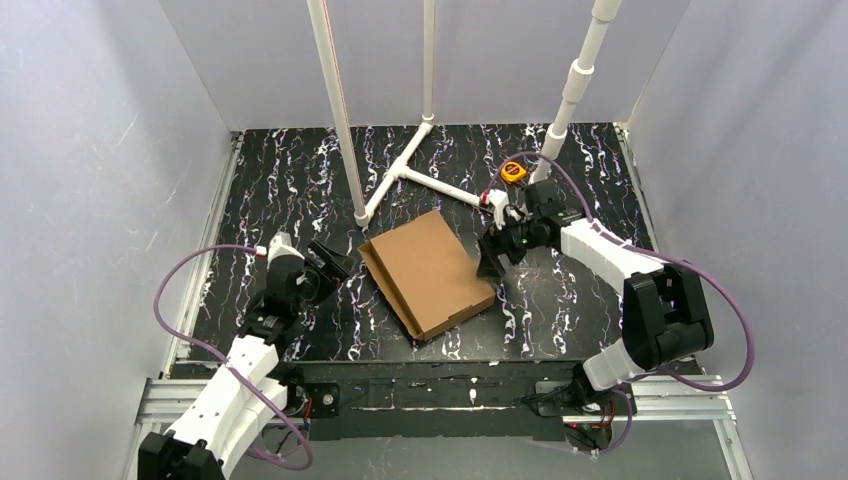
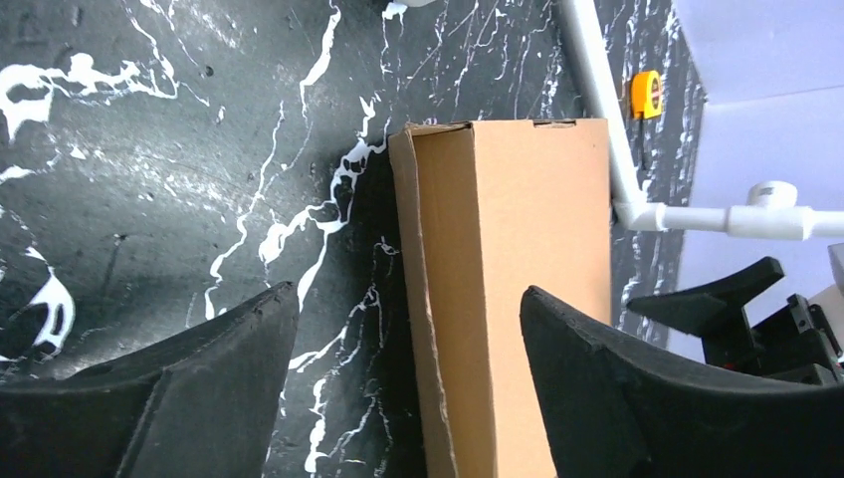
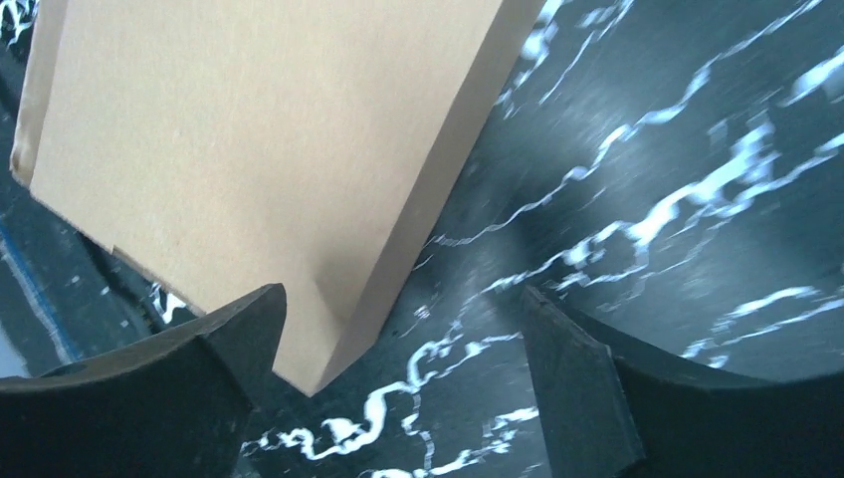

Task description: Fold the paper box

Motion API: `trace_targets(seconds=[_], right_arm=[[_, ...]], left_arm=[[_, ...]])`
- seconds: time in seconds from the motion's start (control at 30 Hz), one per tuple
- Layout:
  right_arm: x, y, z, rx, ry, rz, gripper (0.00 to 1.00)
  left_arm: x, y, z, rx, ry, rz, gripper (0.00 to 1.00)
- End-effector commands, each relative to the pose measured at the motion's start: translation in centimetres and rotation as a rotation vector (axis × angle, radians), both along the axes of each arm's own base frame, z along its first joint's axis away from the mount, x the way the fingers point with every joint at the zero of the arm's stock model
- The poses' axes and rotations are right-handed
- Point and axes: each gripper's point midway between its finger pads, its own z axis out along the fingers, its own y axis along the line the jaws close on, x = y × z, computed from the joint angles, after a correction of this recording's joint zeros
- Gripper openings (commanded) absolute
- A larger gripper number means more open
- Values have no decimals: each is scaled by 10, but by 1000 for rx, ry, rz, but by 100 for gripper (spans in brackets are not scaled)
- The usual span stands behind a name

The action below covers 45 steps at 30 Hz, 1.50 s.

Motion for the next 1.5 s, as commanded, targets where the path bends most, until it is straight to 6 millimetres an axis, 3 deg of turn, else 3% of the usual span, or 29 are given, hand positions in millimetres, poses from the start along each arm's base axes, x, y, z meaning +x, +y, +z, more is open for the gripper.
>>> trace_targets(seconds=[0.0,0.17,0.33,0.53,0.73,1.1,1.47], right_arm=[[40,10,50,4,-209,39,98],[70,37,71,36,-306,19,98],[123,61,92,139,-367,-217,94],[148,93,69,243,-200,-345,73],[154,112,54,297,-95,-363,74],[157,116,28,288,-49,-368,72],[150,123,13,273,-15,-329,67]], left_arm=[[1,-10,-1,-115,18,11,85],[13,-24,-4,-175,55,-31,94],[37,-29,-2,-200,20,-40,95],[60,-38,-5,-222,8,-85,94],[75,-37,-16,-206,46,-75,86],[92,-40,-33,-190,107,-76,73],[102,-48,-22,-139,57,-173,60]])
